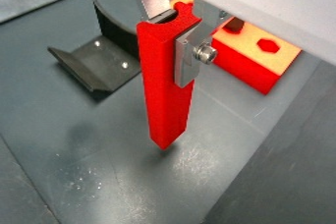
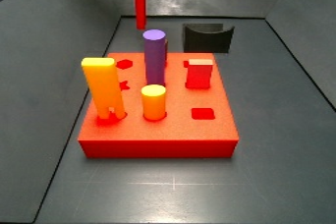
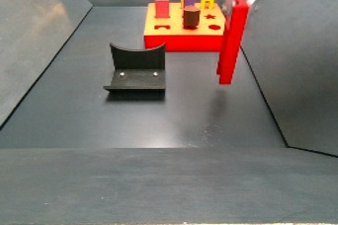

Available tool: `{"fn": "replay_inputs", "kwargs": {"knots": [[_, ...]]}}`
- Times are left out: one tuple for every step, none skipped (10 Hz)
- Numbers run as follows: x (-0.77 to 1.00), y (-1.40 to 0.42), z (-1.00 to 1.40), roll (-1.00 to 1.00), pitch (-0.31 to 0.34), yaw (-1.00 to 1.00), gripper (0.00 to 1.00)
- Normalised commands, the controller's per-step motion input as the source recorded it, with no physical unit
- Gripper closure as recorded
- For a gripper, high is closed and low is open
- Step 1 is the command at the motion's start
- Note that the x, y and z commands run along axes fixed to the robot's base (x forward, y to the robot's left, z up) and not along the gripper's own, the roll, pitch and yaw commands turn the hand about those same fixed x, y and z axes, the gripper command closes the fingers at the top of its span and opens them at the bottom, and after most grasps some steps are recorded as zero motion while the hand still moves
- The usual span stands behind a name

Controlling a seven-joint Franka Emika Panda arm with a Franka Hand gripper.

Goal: Pick up the arch object. Move up. Rotate the arch object. Move to above the board. Insert the arch object.
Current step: Rotate the arch object.

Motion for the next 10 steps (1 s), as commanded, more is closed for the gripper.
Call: {"fn": "replay_inputs", "kwargs": {"knots": [[0.36, -0.75, 1.00, 0.00, 0.000, 0.00, 1.00], [0.42, -0.86, 1.00, 0.01, 0.006, 0.01, 1.00], [0.26, -0.63, 0.83, 0.00, 0.069, 0.04, 1.00], [0.15, -0.40, 0.68, -0.01, 0.080, 0.04, 1.00], [0.08, -0.19, 0.53, -0.02, 0.064, 0.03, 1.00], [0.04, -0.08, 0.38, -0.02, 0.059, 0.03, 1.00], [0.00, 0.00, -1.00, -0.27, 0.026, 0.12, 1.00], [0.01, 0.02, -1.00, -0.26, 0.020, 0.12, 1.00], [0.02, 0.03, -1.00, -0.21, -0.026, 0.06, 1.00], [0.02, 0.02, -1.00, -0.18, -0.040, 0.03, 1.00]]}}
